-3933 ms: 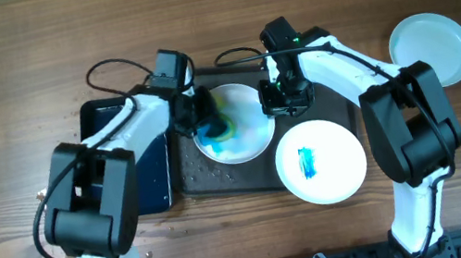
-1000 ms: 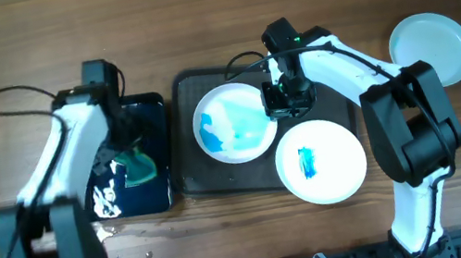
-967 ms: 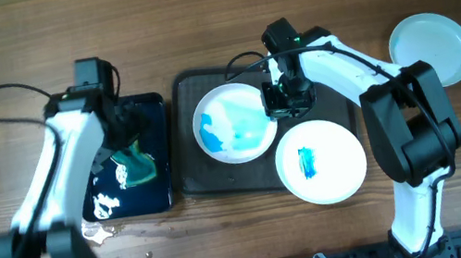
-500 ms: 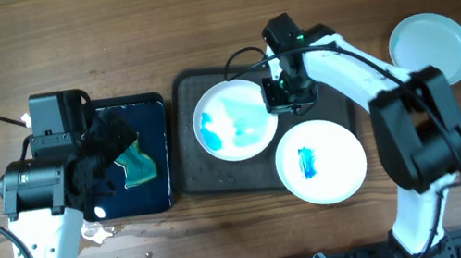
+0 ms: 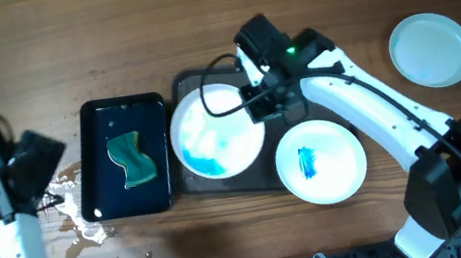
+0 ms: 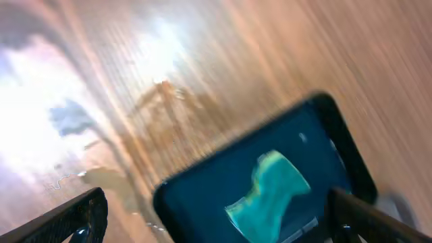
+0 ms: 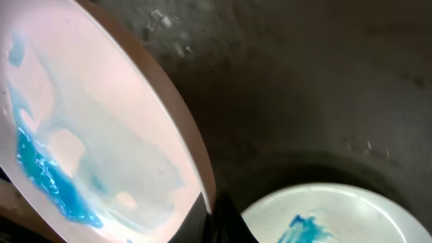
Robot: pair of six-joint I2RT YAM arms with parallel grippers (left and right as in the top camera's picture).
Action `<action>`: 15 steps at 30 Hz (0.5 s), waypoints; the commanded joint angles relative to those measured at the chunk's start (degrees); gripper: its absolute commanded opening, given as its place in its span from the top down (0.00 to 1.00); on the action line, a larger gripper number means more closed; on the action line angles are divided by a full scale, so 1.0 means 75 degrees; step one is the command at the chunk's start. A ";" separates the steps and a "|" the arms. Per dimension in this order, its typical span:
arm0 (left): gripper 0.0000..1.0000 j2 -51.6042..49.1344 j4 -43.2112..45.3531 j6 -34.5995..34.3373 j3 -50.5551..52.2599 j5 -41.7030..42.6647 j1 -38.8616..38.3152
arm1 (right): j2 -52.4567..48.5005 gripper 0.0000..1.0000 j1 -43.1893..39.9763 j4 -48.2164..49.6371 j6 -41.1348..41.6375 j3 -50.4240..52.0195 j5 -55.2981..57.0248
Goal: Clean dirty plates on tray and stack at the side
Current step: 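Lift the cleaned plate with the right gripper and carry it right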
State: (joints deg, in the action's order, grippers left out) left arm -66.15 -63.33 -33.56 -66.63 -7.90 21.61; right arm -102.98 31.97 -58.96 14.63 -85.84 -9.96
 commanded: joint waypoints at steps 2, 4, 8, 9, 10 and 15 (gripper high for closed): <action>0.00 -0.0251 -0.0020 -0.0423 -0.0067 0.0443 0.1413 | -0.0029 0.95 0.0265 0.0047 -0.0108 -0.1102 0.0140; 0.00 -0.0460 -0.0023 -0.0420 -0.0067 0.0708 0.1623 | -0.0708 0.95 0.0297 -0.0166 -0.0166 -0.1958 0.0152; 0.00 -0.0554 -0.0020 -0.0420 -0.0067 0.0708 0.1623 | -0.2340 0.95 0.0527 -0.0772 -0.0440 -0.3826 0.0154; 0.00 -0.0554 -0.0023 -0.0420 -0.0067 0.0705 0.1623 | -0.2766 0.95 0.0662 -0.0903 -0.0539 -0.4366 0.0166; 0.00 -0.0554 -0.0023 -0.0420 -0.0067 0.0705 0.1623 | -0.3147 0.95 0.0804 -0.1040 -0.0530 -0.4922 0.0297; 0.00 -0.0554 -0.0055 -0.0420 -0.0067 0.0705 0.1623 | -0.3456 0.95 0.1463 -0.1037 -0.0530 -0.5849 0.1958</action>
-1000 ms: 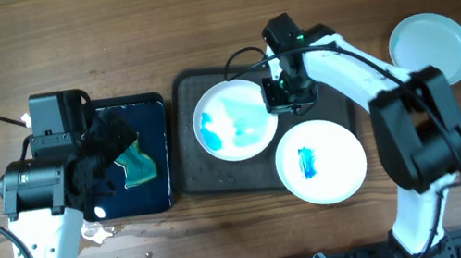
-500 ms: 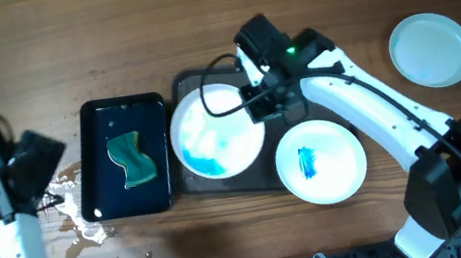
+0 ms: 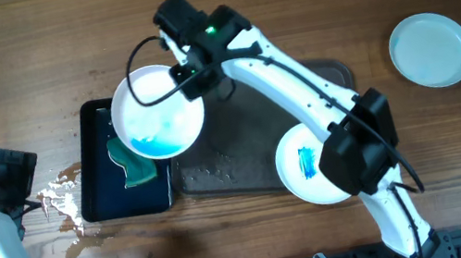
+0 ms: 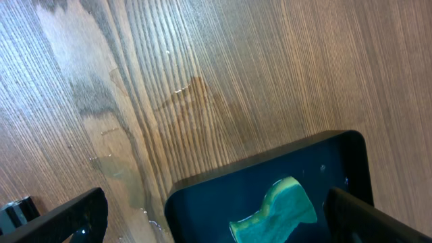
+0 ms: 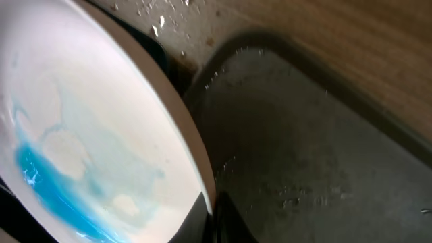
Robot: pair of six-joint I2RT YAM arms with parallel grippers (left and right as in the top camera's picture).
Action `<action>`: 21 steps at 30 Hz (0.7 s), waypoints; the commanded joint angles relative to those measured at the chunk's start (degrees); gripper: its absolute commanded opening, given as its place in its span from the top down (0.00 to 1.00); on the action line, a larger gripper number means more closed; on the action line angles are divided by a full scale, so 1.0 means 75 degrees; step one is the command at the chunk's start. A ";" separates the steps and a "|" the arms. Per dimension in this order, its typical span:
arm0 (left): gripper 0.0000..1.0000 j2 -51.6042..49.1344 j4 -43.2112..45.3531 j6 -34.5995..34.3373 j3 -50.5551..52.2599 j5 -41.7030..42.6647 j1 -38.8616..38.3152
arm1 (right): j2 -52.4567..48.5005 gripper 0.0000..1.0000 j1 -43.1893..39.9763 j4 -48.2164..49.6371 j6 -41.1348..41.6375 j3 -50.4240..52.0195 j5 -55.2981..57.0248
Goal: Clean dirty plates on tray and stack at the side
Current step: 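Lift the cleaned plate with the right gripper and carry it right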
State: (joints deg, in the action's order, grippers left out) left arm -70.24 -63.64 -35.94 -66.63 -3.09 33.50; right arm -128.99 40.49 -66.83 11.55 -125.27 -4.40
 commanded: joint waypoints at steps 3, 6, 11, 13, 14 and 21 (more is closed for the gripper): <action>0.00 -0.0009 -0.0023 -0.0102 -0.0067 0.0064 0.0038 | 0.0012 0.96 0.0901 0.0012 -0.0143 -0.0711 0.2847; 0.00 -0.0009 -0.0020 -0.0102 -0.0067 0.0064 0.0038 | 0.0012 0.95 0.1285 0.0154 -0.0219 -0.0711 0.3856; 0.00 -0.0009 -0.0017 -0.0102 -0.0067 0.0064 0.0038 | 0.0012 0.96 0.1874 0.0565 -0.0959 -0.0711 0.5333; 0.00 -0.0009 -0.0017 -0.0102 -0.0067 0.0064 0.0038 | 0.0012 0.95 0.2267 0.0927 -0.1550 -0.0711 0.6385; 0.00 -0.0009 -0.0017 -0.0102 -0.0067 0.0064 0.0038 | 0.0012 0.95 0.2445 0.1174 -0.2022 -0.0711 0.6761; 0.00 -0.0009 -0.0035 -0.0105 -0.0067 0.0067 0.0038 | 0.0006 0.95 0.3724 0.3529 -0.5992 -0.0688 0.8038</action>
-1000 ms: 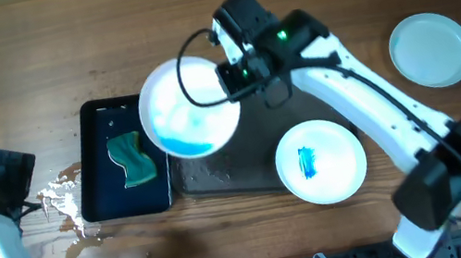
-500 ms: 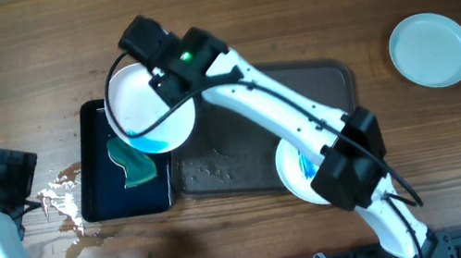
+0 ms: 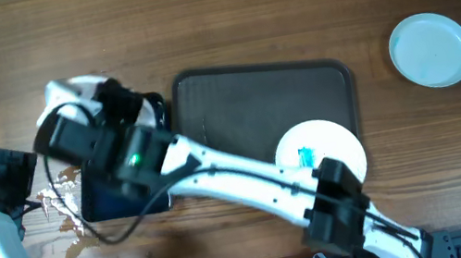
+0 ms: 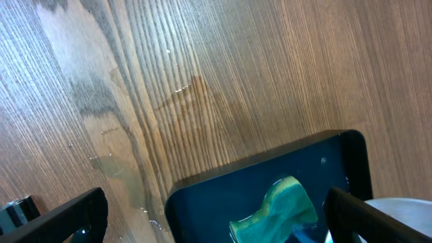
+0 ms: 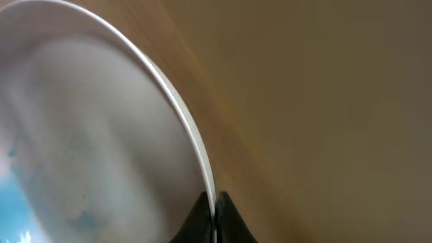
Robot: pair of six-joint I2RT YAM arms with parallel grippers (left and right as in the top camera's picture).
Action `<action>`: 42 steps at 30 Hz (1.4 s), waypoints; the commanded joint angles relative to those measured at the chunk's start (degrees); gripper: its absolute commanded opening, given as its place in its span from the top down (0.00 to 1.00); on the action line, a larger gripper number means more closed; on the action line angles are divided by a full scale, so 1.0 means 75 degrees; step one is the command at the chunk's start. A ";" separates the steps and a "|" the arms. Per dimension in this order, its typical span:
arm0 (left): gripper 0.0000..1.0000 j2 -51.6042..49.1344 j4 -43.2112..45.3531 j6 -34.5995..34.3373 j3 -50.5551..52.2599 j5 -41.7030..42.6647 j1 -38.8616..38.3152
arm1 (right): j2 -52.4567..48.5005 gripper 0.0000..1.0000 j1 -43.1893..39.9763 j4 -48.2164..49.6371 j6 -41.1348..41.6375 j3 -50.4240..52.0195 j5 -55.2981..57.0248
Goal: Clean dirty plates on tray and stack at the side
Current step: 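Lift the cleaned plate with the right gripper and carry it right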
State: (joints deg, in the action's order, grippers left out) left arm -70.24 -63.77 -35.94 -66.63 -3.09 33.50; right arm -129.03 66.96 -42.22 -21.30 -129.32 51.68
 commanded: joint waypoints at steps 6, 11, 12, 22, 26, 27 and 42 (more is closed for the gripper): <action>0.00 -0.0009 -0.0023 -0.0108 -0.0067 0.0070 0.0038 | 0.0003 0.95 0.0338 0.0382 -0.2614 -0.0143 0.0560; 0.00 -0.0009 -0.0023 -0.0105 -0.0067 0.0067 0.0038 | 0.0003 0.96 0.0350 0.0574 -0.2754 -0.0143 0.0717; 0.00 -0.0009 -0.0023 -0.0105 -0.0067 0.0067 0.0038 | 0.0003 0.95 0.0350 0.0653 -0.2766 -0.0143 0.0796; 0.00 -0.0009 -0.0006 -0.0178 -0.0067 0.0073 0.0038 | 0.0032 0.96 -0.0009 -0.1239 0.0385 -0.0143 -0.0402; 0.00 -0.0009 -0.0020 -0.0271 -0.0067 0.0093 0.0038 | 0.0102 0.96 -0.0277 -0.2366 0.2634 -0.0146 -0.0976; 0.00 -0.0009 -0.0020 -0.0271 -0.0067 0.0090 0.0038 | 0.0108 0.96 -0.0338 -0.2442 0.2903 -0.0146 -0.1772; 0.00 -0.0009 -0.0020 -0.0271 -0.0058 0.0096 0.0000 | 0.0431 0.96 -0.2299 -0.3124 0.5654 -0.0146 -0.6849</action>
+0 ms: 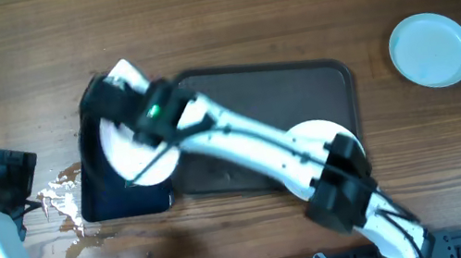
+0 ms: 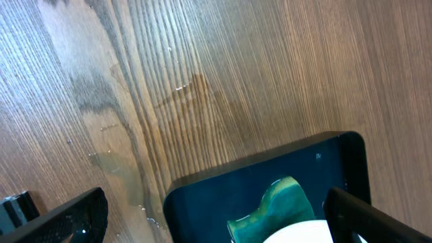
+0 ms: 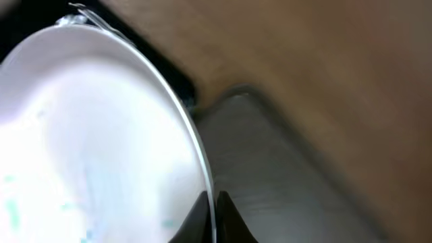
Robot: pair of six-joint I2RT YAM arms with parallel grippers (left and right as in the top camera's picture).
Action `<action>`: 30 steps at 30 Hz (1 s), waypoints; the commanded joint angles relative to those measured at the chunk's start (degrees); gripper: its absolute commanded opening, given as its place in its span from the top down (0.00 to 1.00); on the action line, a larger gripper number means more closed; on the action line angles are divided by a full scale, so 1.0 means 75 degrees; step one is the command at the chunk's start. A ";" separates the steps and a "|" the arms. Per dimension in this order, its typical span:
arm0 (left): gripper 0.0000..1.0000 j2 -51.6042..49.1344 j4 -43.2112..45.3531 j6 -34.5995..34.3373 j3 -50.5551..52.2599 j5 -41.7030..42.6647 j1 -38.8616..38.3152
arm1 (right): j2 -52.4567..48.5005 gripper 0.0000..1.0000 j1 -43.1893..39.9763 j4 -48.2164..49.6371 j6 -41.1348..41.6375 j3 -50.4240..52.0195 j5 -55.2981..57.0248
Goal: Clean dirty plates on tray and stack at the side
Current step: 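Lift the cleaned plate with the right gripper and carry it right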
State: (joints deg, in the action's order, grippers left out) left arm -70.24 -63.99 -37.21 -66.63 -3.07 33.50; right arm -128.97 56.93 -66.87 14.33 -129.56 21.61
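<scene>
My right gripper (image 1: 145,113) reaches far left and is shut on the rim of a white plate (image 1: 124,151) with faint blue smears (image 3: 88,148). It holds the plate tilted over the black water basin (image 1: 102,202). The plate hides most of the green sponge (image 2: 270,202), which lies in the basin (image 2: 202,202). A second white plate (image 1: 305,140) with a blue smear sits at the grey tray's (image 1: 253,97) front right, partly behind my arm. My left gripper (image 2: 216,219) hangs open left of the basin, with nothing between its fingers (image 2: 71,216).
A clean pale blue plate (image 1: 430,50) lies on the table at the far right. Spilled water (image 1: 72,216) glistens on the wood beside the basin's left edge. My right arm spans the tray diagonally.
The held plate has moved from the basin's far left corner to over the basin's middle. It now covers part of the sponge in the left wrist view. My left arm has not moved.
At first my right gripper held the smeared plate tilted at the tray's left edge, and my left wrist view was blurred. Then the plate was above the basin's far right part. After that it was at the basin's far left corner, and now over its middle.
</scene>
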 commanded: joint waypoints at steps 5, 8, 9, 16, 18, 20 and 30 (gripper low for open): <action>0.00 -0.0210 0.0256 -0.0105 0.0201 0.0090 -0.0527 | 0.1110 0.96 -0.3483 -0.0192 0.1451 -0.0114 -0.3797; 0.00 -0.0664 0.0361 -0.0108 0.0256 0.0090 -0.1043 | 0.1125 0.96 -0.5249 -0.0991 0.1422 -0.0111 -0.3888; 0.00 -0.0819 0.0396 -0.0108 0.0256 0.0093 -0.1207 | 0.1125 0.96 -0.5671 -0.1107 0.1285 -0.0111 -0.3893; 0.00 -0.1714 0.0836 -0.0105 0.0256 0.0090 -0.2498 | 0.1125 0.96 -0.9264 -0.2296 0.0921 0.0204 -0.3363; 0.00 -0.1754 0.0903 -0.0105 0.0256 0.0087 -0.2684 | 0.1125 0.96 -1.0010 -0.2334 0.1116 0.0769 -0.2906; 0.00 -0.1754 0.0965 -0.0105 0.0256 0.0087 -0.2789 | 0.1125 0.96 -1.0631 -0.2189 0.1221 0.1547 -0.2859; 0.00 -0.1754 0.0962 -0.0105 0.0256 0.0090 -0.2789 | 0.1122 0.96 -1.2668 -0.0405 0.1297 0.4392 -0.2891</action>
State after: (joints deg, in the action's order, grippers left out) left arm -82.96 -56.71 -37.23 -65.17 -2.46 12.80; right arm -121.49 -38.48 -71.22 23.35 -97.34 -0.60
